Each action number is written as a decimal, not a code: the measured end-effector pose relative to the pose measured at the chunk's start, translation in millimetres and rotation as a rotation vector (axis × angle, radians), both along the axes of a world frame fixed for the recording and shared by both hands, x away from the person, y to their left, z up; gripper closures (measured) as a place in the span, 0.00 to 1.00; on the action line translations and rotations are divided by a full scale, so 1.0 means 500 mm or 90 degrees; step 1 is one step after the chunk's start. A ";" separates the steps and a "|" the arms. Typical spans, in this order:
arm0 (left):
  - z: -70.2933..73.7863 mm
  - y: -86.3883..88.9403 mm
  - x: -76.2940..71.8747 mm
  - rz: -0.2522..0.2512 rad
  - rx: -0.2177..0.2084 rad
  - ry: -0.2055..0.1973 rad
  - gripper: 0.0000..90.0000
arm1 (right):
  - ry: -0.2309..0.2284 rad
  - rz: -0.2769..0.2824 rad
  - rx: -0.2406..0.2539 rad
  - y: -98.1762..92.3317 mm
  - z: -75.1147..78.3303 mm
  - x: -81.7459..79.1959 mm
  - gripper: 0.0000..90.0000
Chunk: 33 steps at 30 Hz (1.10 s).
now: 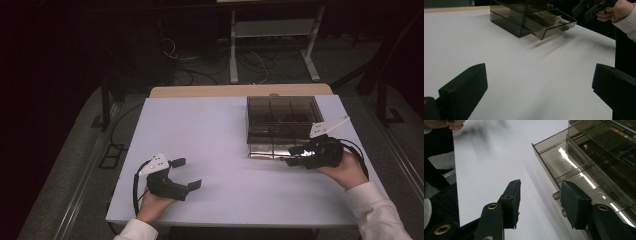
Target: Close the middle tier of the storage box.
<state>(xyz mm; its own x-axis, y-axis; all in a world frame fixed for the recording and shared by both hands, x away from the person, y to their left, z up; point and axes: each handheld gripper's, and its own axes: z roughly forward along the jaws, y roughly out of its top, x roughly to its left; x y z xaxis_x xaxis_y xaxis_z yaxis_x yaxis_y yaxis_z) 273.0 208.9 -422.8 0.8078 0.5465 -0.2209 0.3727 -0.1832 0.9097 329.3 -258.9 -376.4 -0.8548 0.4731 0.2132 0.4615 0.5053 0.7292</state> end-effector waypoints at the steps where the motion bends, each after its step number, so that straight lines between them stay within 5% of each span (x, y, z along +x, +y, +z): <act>1: 0.000 0.000 0.000 0.000 0.000 0.000 0.00 | 0.004 0.004 0.003 0.002 -0.001 -0.001 0.59; 23: 0.000 -0.002 -0.001 -0.001 0.001 0.000 0.00 | 0.018 0.050 -0.048 0.037 -0.024 -0.016 0.97; 33: 0.000 -0.002 -0.001 -0.002 0.001 0.000 0.00 | 0.020 0.048 -0.074 0.041 -0.040 -0.014 0.98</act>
